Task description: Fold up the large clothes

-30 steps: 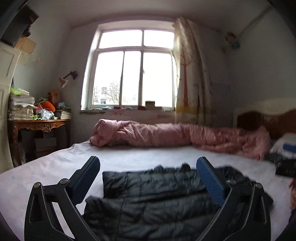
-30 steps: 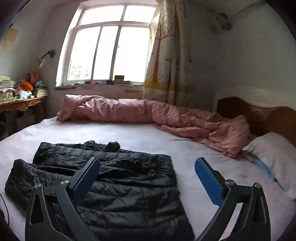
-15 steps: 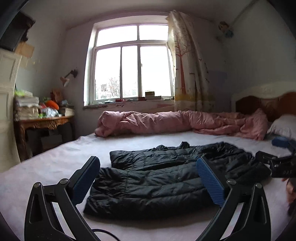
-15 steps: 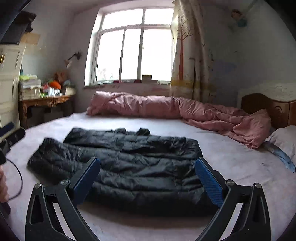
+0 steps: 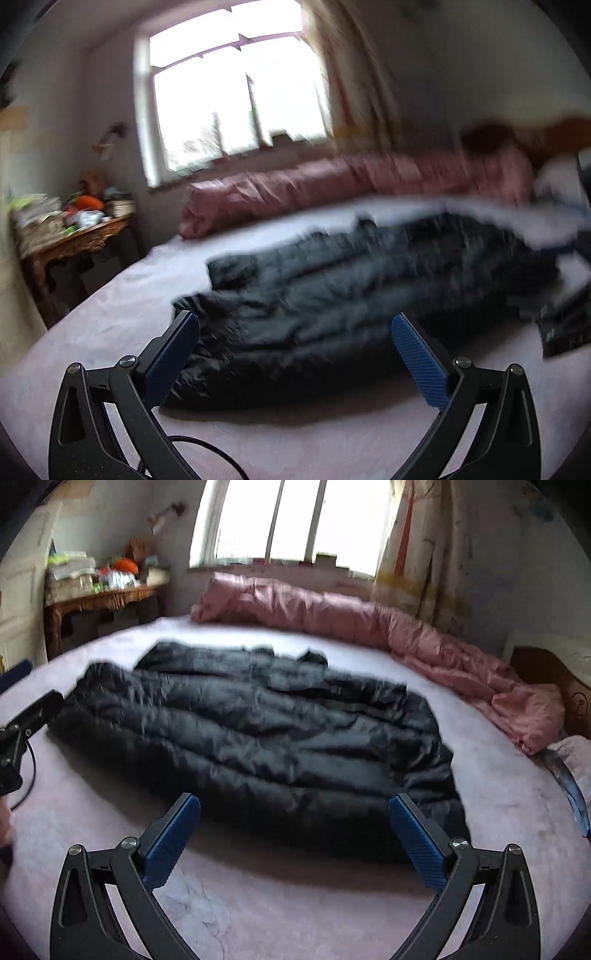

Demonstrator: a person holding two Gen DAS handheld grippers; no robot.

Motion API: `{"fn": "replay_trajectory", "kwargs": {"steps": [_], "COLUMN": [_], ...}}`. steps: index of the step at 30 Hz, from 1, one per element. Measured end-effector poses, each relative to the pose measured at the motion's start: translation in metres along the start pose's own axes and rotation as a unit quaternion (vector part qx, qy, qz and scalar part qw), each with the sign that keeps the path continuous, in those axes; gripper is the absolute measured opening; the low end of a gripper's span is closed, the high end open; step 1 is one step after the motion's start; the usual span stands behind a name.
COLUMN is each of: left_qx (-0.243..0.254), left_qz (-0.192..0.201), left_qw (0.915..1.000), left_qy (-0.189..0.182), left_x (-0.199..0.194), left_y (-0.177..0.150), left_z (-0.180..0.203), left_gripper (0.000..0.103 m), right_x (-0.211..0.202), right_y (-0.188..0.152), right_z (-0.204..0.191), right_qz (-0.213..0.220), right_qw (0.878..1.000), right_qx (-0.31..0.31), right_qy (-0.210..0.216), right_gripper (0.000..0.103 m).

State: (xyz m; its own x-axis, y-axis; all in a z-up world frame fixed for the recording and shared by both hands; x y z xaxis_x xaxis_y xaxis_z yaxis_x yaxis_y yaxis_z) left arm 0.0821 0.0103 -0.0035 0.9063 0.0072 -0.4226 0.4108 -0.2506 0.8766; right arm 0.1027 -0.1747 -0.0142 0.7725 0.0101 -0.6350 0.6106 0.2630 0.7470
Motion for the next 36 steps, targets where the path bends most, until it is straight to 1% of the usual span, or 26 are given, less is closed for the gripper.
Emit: {"fn": "replay_trajectory", "kwargs": {"steps": [2, 3, 4, 6, 9, 11, 13, 15, 19, 21, 22, 23, 24, 25, 26, 27, 28, 29, 30, 31, 32, 34, 36], "left_qx": [0.068, 0.087, 0.091, 0.084, 0.059, 0.061, 0.073, 0.079, 0.085, 0.082, 0.087, 0.098, 0.104, 0.096, 0.086, 0.077, 0.071, 0.065, 0.062, 0.061, 0.059, 0.054, 0.033], "left_qz": [-0.039, -0.054, -0.066, -0.090, -0.131, -0.143, -0.144, -0.150, -0.174, -0.188, -0.203, -0.222, -0.227, -0.224, -0.226, -0.233, -0.237, -0.238, -0.234, -0.223, -0.213, -0.198, -0.203], "left_qw": [0.9967, 0.9946, 0.9935, 0.9924, 0.9896, 0.9877, 0.9865, 0.9851, 0.9800, 0.9778, 0.9747, 0.9698, 0.9682, 0.9697, 0.9701, 0.9694, 0.9689, 0.9691, 0.9702, 0.9730, 0.9752, 0.9787, 0.9786], "left_qy": [0.019, 0.020, 0.016, 0.001, -0.005, 0.012, 0.027, 0.031, 0.045, 0.041, 0.036, 0.026, 0.021, 0.020, 0.018, 0.014, 0.010, 0.007, 0.007, -0.001, -0.001, 0.000, -0.017], "left_x": [0.013, 0.019, 0.023, 0.031, 0.049, 0.060, 0.069, 0.077, 0.092, 0.096, 0.098, 0.100, 0.099, 0.097, 0.097, 0.100, 0.102, 0.102, 0.100, 0.094, 0.087, 0.068, 0.048], "left_y": [-0.006, -0.010, -0.012, -0.013, -0.014, -0.013, -0.013, -0.012, -0.014, -0.016, -0.018, -0.022, -0.025, -0.025, -0.025, -0.026, -0.027, -0.028, -0.028, -0.026, -0.024, -0.020, -0.022], "left_z": [0.017, 0.023, 0.025, 0.022, 0.010, 0.006, 0.005, 0.004, -0.002, -0.008, -0.011, -0.012, -0.016, -0.021, -0.027, -0.031, -0.034, -0.035, -0.036, -0.035, -0.034, -0.034, -0.040], "left_gripper": [0.103, 0.103, 0.103, 0.103, 0.103, 0.103, 0.103, 0.103, 0.103, 0.103, 0.103, 0.103, 0.103, 0.103, 0.103, 0.101, 0.084, 0.063, 0.028, 0.019, 0.017, 0.015, 0.015], "right_x": [0.008, 0.010, 0.014, 0.020, 0.033, 0.043, 0.049, 0.053, 0.065, 0.072, 0.074, 0.075, 0.076, 0.078, 0.078, 0.078, 0.078, 0.079, 0.079, 0.078, 0.073, 0.060, 0.043], "right_y": [-0.002, -0.003, -0.005, -0.007, -0.009, -0.010, -0.008, -0.006, -0.001, 0.001, 0.002, 0.002, 0.002, 0.001, 0.001, 0.000, -0.001, -0.001, -0.002, -0.002, -0.001, -0.002, -0.008], "right_z": [-0.005, -0.007, -0.009, -0.011, -0.010, -0.011, -0.013, -0.012, -0.005, 0.004, 0.009, 0.014, 0.020, 0.027, 0.031, 0.034, 0.037, 0.038, 0.037, 0.037, 0.033, 0.027, 0.023], "right_qz": [-0.026, -0.032, -0.041, -0.053, -0.077, -0.095, -0.101, -0.101, -0.106, -0.111, -0.115, -0.118, -0.122, -0.127, -0.128, -0.127, -0.128, -0.129, -0.127, -0.124, -0.114, -0.098, -0.098], "right_qw": [1.000, 0.999, 0.999, 0.998, 0.996, 0.993, 0.991, 0.990, 0.985, 0.981, 0.982, 0.983, 0.984, 0.984, 0.985, 0.985, 0.986, 0.986, 0.986, 0.987, 0.988, 0.989, 0.989], "right_qx": [-0.011, -0.016, -0.022, -0.027, -0.026, -0.034, -0.049, -0.057, -0.065, -0.065, -0.062, -0.054, -0.045, -0.036, -0.030, -0.026, -0.023, -0.021, -0.020, -0.020, -0.026, -0.040, -0.045], "right_qy": [-0.001, -0.003, -0.009, -0.018, -0.033, -0.053, -0.067, -0.082, -0.120, -0.142, -0.139, -0.132, -0.125, -0.118, -0.113, -0.109, -0.108, -0.108, -0.105, -0.102, -0.097, -0.105, -0.103], "right_gripper": [0.103, 0.103, 0.103, 0.103, 0.103, 0.103, 0.103, 0.103, 0.103, 0.103, 0.102, 0.095, 0.085, 0.079, 0.063, 0.050, 0.045, 0.038, 0.030, 0.026, 0.020, 0.017, 0.017]}}
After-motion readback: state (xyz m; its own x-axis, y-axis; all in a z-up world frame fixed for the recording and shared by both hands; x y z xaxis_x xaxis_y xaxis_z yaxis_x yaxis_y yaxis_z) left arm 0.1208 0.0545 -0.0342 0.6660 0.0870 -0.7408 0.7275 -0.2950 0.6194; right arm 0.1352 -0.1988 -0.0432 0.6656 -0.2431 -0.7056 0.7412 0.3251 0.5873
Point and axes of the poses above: each gripper's, at about its wrist camera, not at the fingertips, and x roughly the way its jaws point, z to its right, y to its top, the point moved 1 cm from there along x, roughly the way its jaws point, and after that the axes turned 5 degrees about -z, right-handed, at the moved point
